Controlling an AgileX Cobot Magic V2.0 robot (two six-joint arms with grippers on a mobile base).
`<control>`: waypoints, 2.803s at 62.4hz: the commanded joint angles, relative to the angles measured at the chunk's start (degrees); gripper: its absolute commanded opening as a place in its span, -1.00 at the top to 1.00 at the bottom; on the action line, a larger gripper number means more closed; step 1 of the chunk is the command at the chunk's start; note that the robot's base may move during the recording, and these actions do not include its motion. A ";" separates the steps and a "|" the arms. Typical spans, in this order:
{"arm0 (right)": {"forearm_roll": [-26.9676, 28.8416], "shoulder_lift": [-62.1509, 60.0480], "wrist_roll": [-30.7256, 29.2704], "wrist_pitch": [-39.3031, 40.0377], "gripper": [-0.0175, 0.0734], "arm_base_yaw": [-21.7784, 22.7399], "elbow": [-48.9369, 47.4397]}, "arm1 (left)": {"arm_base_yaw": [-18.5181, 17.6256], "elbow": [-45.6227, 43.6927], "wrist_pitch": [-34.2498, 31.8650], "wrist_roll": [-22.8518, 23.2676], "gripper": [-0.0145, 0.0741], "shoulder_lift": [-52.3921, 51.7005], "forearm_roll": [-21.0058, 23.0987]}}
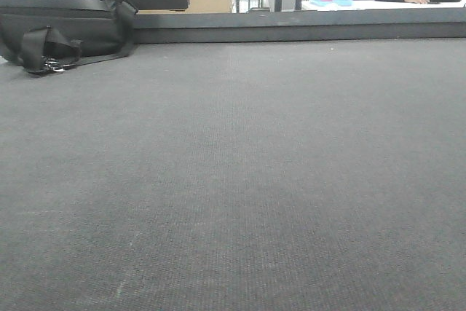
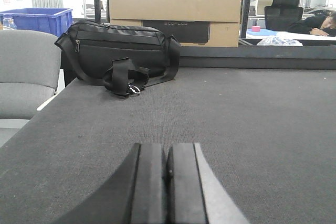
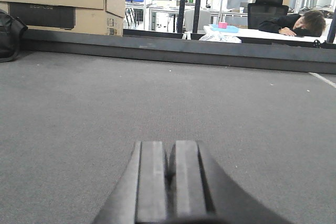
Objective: Grab block from conveyor and place in blue bin
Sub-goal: 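Lower the right gripper onto the blue block on the grey conveyor and close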
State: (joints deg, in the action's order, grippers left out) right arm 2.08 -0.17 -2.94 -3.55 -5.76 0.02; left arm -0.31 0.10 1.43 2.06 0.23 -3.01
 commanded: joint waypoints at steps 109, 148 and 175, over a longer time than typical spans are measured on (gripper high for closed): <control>0.17 27.50 0.06 -41.73 0.97 0.01 -51.47 | 0.08 -45.11 33.08 0.08 0.92 25.48 -0.08; 6.16 62.82 0.06 -63.86 0.97 0.01 -65.64 | 0.08 -63.45 50.30 0.08 0.92 61.73 0.16; 6.50 77.74 0.25 -63.61 0.95 0.01 -64.43 | 0.08 -63.45 50.71 0.08 0.92 66.74 0.16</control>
State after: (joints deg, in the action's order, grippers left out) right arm 10.42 75.21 -2.92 -67.83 -5.76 -65.03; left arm -0.31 -62.96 52.41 2.06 66.63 -3.11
